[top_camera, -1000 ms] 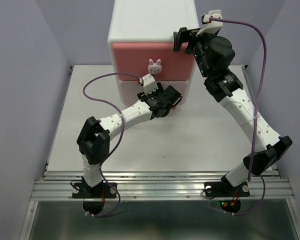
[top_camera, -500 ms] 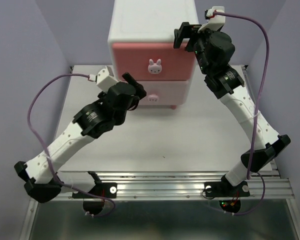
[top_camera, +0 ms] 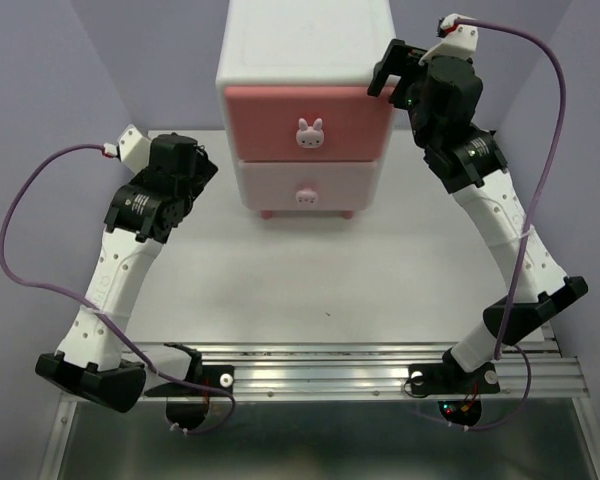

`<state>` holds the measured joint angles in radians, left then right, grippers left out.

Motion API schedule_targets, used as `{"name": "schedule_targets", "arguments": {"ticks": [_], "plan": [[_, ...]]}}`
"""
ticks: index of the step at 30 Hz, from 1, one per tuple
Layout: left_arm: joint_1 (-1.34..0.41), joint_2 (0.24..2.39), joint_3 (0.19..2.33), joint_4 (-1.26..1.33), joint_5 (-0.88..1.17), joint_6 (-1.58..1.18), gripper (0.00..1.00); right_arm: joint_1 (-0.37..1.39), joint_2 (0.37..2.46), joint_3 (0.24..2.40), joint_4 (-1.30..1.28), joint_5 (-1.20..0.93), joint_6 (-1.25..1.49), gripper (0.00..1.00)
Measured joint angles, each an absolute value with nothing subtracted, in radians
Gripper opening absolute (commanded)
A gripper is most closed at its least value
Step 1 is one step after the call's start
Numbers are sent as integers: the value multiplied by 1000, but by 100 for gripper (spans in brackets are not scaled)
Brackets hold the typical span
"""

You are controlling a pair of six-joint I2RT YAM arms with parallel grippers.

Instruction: Place and organize the shoes in the shoe cabinet

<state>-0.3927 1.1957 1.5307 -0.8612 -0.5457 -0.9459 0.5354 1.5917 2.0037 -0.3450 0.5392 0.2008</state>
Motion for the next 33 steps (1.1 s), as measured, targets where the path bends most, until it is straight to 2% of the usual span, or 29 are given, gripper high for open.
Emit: {"name": "schedule_targets", "arguments": {"ticks": [5,9,14,24,33], "plan": [[-237,1251,1611,-897,-441,-879,99,424,1587,2097,-529,592,268,100],[-178,1295,1632,-904,-386,-826,99,356,1544,2099,-663,641,296,100],[-136,1339,1644,-936,-346,-789,99,353,1478,2069,-789,664,367,100],[-66,1310,1641,-947,-305,-720,99,353,1329,1800,-951,621,550,100],[-65,1272,1600,-949,-287,-694,98,353,1376,1873,-1105,579,600,100]]}}
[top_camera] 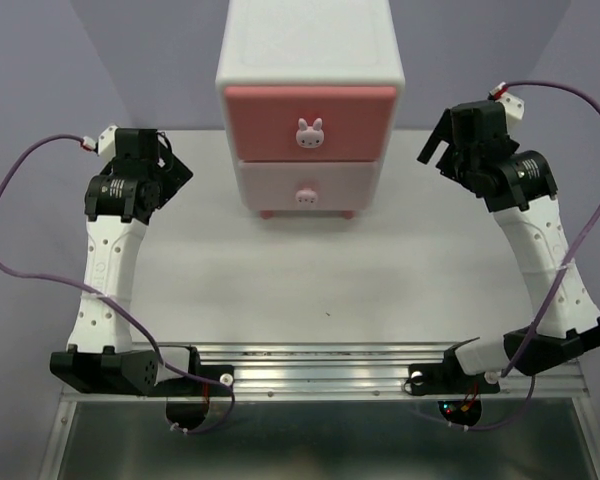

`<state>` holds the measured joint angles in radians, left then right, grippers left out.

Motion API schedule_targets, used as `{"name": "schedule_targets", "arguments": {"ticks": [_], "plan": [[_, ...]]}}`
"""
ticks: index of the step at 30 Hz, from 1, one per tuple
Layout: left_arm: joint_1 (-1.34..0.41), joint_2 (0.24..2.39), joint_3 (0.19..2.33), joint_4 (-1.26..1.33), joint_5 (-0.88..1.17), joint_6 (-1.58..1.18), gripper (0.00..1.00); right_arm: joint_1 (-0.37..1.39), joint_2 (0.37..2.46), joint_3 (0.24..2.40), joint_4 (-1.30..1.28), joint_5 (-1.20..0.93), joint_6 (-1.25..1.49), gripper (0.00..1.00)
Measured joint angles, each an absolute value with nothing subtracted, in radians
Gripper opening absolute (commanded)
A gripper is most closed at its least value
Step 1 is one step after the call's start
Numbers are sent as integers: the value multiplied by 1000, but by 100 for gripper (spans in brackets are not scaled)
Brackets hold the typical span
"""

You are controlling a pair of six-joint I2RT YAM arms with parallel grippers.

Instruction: Place and organize the shoes in the shoe cabinet

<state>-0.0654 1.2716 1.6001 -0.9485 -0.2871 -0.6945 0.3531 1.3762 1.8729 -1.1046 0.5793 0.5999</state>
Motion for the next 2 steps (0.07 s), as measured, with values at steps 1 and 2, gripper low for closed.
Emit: {"name": "schedule_targets", "arguments": {"ticks": [1,2], "plan": [[-65,1269,1596,-949,-286,-694,99,353,1384,1871,-1110,576,603,100],[-65,1268,1594,-950,-285,-694,99,353,1388,1868,-1110,574,604,100]]}}
